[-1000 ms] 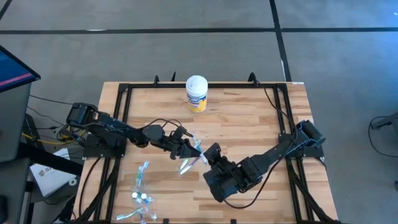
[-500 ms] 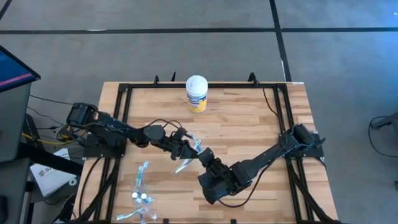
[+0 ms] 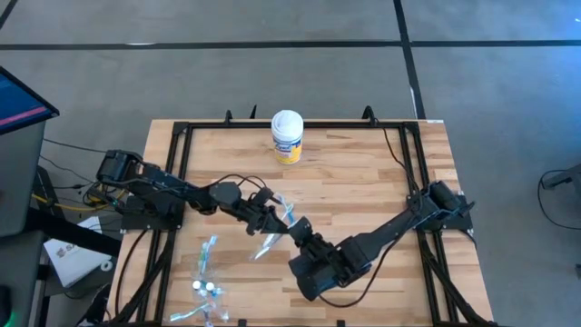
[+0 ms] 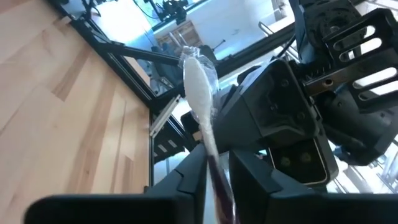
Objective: Pick & Place toothbrushing station
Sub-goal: Put the purple toothbrush into the transparent organizer
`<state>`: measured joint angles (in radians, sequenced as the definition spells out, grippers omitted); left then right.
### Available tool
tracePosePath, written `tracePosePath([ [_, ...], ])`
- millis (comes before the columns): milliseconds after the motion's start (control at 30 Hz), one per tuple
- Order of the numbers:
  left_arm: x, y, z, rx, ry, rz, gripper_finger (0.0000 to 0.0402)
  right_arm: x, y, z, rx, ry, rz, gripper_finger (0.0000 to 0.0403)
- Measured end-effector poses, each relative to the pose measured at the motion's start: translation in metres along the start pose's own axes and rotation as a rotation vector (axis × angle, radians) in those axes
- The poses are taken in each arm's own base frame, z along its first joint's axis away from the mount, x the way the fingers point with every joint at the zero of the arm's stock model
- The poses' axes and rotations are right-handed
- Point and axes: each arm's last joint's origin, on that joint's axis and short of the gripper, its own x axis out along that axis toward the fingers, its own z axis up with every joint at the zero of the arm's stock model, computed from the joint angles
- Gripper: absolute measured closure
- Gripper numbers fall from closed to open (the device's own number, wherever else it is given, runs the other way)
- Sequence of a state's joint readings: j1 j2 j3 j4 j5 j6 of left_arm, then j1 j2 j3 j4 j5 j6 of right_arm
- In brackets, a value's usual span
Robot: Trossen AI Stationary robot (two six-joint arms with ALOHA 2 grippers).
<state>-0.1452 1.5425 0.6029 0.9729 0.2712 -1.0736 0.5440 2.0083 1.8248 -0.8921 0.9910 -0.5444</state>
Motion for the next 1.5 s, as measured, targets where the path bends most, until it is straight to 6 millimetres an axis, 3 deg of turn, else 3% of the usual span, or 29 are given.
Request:
tracePosePath([
  [233, 0.000, -0.001, -0.001, 0.027, 0.026, -0.014, 0.0386, -0.002, -0.004, 0.001, -0.005, -0.009, 0.002, 0.0403],
  [633, 0.000, 0.000, -0.001, 0.047, 0.037, -0.018, 0.0394, -0.003, -0.003, 0.001, -0.001, -0.007, 0.001, 0.0397],
  [1133, 0.000, 0.001, -0.002, 0.095, 0.050, -0.016, 0.0394, -0.025, 0.005, 0.007, 0.034, -0.012, -0.085, 0.0242],
  [1300, 0.000, 0.000, -0.002, 0.124, 0.043, -0.014, 0.0394, -0.035, 0.006, 0.006, 0.115, -0.037, -0.079, 0.0222],
  [1500, -0.008, -0.013, 0.003, 0.205, 0.007, -0.048, 0.0395, -0.049, 0.006, 0.002, 0.207, -0.057, -0.060, 0.0230],
])
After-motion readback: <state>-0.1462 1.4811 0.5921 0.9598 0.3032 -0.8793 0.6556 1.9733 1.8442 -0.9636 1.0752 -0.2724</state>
